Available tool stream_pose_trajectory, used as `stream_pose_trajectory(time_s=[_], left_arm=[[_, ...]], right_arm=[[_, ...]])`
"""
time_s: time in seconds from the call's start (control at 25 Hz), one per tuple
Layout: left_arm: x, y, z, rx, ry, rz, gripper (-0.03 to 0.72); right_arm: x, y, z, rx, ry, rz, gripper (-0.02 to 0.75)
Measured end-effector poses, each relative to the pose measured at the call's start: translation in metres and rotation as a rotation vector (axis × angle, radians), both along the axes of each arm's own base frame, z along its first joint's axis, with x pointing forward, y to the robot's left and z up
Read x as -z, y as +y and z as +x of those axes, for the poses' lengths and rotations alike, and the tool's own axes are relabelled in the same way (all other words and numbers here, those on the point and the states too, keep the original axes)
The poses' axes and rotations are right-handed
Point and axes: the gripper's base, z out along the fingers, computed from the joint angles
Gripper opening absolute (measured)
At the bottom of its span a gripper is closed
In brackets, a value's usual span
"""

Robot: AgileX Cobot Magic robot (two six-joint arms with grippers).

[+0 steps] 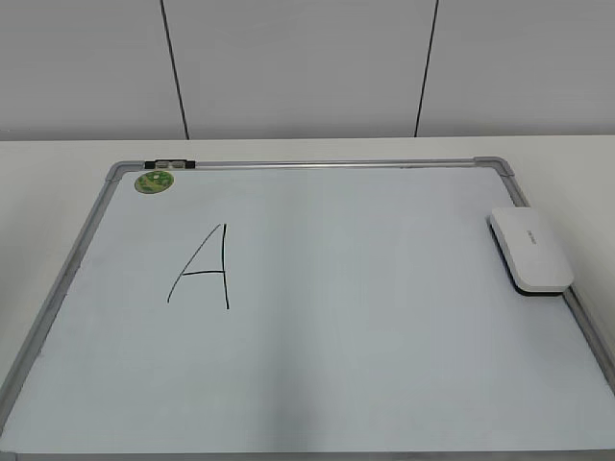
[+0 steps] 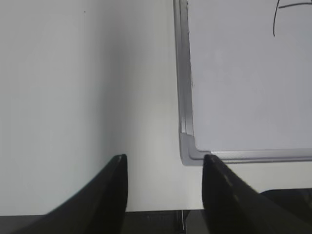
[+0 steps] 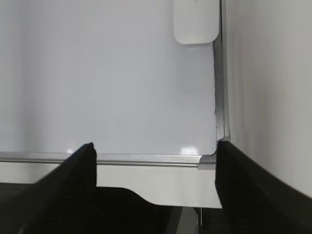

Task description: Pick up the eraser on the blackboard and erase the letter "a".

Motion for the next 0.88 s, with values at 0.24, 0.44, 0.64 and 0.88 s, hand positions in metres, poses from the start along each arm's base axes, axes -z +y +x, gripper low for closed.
stream_pose_trajectory(time_s=[0.24, 0.44, 0.64, 0.88], left_arm=[[0.022, 0.001, -0.067, 0.064, -0.1, -0.005, 0.324], [0.026, 0.011, -0.114, 0.055, -0.254, -0.019, 0.315], [0.026, 0.018, -0.146, 0.043, -0.371, -0.032, 0.315], [0.028, 0.022, -0.155, 0.034, -0.423, -0.016, 0.304]], right_arm=[[0.013, 0.0, -0.095, -0.003, -0.14, 0.03, 0.558], [0.021, -0.001, -0.146, -0.009, -0.289, 0.033, 0.557], [0.035, -0.003, -0.181, -0.016, -0.384, 0.004, 0.557], [0.056, -0.013, -0.208, 0.009, -0.473, -0.111, 0.557]])
